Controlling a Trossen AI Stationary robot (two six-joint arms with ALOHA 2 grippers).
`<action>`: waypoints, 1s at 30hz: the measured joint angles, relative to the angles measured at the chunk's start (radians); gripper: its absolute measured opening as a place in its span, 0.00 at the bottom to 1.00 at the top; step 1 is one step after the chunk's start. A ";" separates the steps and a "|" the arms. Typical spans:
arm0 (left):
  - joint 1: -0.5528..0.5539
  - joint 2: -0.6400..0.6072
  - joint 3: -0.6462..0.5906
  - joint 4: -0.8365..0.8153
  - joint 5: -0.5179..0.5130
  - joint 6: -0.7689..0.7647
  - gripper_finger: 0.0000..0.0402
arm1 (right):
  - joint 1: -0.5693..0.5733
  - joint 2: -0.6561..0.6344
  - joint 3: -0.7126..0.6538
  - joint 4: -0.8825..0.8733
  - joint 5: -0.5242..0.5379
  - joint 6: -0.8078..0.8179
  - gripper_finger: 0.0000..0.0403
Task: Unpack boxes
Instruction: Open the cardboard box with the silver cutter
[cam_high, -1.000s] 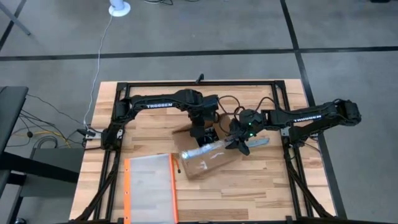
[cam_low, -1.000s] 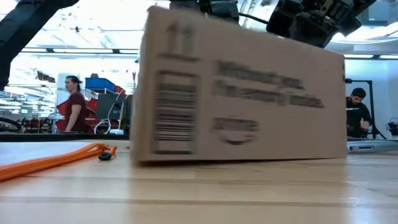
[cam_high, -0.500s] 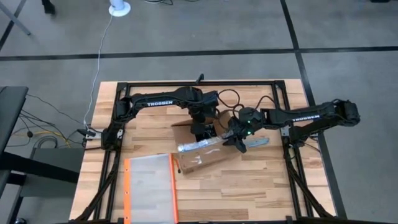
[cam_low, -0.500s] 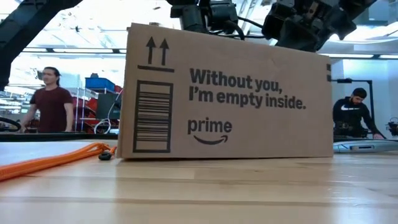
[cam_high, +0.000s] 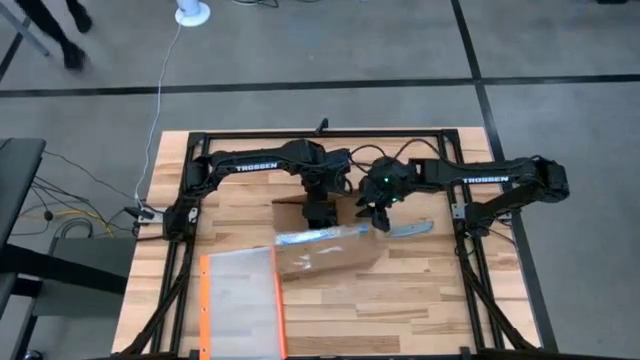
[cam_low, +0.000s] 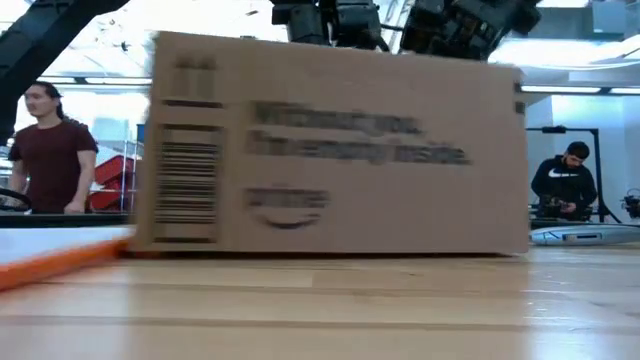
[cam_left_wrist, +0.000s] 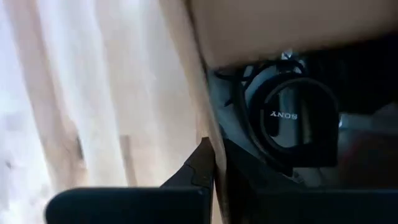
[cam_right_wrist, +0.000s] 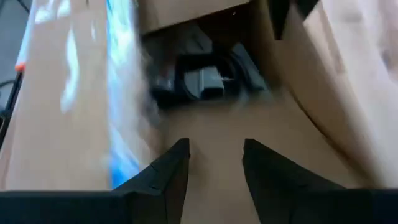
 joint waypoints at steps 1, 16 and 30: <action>0.000 -0.008 0.000 0.002 -0.004 0.004 0.01 | -0.004 0.006 0.012 -0.031 -0.001 -0.004 0.34; 0.016 -0.014 -0.001 0.052 -0.027 0.025 0.01 | 0.028 0.107 0.117 -0.055 -0.194 0.033 0.34; 0.024 -0.014 -0.002 0.023 -0.024 0.040 0.01 | 0.040 0.245 0.141 -0.066 -0.229 0.043 0.34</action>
